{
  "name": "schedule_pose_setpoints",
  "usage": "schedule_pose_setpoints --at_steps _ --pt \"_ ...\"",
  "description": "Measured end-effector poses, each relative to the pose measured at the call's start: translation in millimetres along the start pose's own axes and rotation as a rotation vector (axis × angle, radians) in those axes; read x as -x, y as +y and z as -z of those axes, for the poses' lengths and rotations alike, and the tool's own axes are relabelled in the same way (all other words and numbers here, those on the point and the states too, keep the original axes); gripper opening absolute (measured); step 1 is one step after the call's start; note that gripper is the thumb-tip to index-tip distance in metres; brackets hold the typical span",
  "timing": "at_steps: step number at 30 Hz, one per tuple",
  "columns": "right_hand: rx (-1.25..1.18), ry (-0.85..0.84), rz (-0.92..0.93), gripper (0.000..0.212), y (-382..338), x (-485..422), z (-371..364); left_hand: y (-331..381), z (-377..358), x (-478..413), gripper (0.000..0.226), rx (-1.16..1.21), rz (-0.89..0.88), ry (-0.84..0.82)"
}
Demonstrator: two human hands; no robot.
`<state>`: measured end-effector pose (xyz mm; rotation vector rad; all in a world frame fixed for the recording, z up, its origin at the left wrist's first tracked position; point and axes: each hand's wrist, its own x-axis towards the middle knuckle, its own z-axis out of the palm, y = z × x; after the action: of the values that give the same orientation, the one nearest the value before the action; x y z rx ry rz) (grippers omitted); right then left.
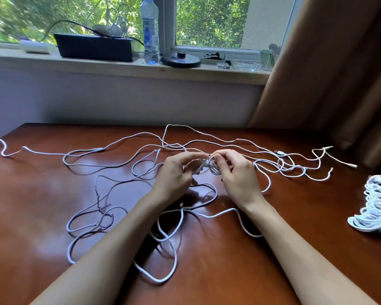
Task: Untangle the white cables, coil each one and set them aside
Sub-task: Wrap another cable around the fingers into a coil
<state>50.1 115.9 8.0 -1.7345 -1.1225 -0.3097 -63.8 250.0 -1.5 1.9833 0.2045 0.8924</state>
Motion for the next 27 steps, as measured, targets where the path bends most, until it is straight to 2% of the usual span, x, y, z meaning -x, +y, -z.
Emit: schedule_pose_setpoints --at_steps 2,5,9,21,25,27 --pt "-0.016 0.000 -0.010 0.016 -1.3 0.4 0.3 0.7 -0.5 0.5 0.046 0.037 -0.002 -0.007" --pt "-0.007 0.013 -0.041 0.016 -2.2 -0.1 2.3 3.3 -1.9 0.8 0.021 0.127 0.015 -0.018" --pt "-0.021 0.027 -0.061 0.018 -2.3 -1.1 5.4 6.7 -4.3 0.3 0.013 0.202 0.061 -0.013" --pt "0.012 0.030 -0.002 0.014 -5.3 0.0 3.4 5.9 -3.9 -1.9 0.011 0.164 0.059 0.005" --pt "-0.082 -0.040 -0.082 0.010 -2.6 -2.3 4.3 2.6 -1.9 -2.4 0.010 0.139 0.076 0.013" --pt "-0.079 -0.084 -0.067 0.006 1.5 -4.9 8.5 0.6 0.4 -3.0 0.011 0.110 0.071 0.016"
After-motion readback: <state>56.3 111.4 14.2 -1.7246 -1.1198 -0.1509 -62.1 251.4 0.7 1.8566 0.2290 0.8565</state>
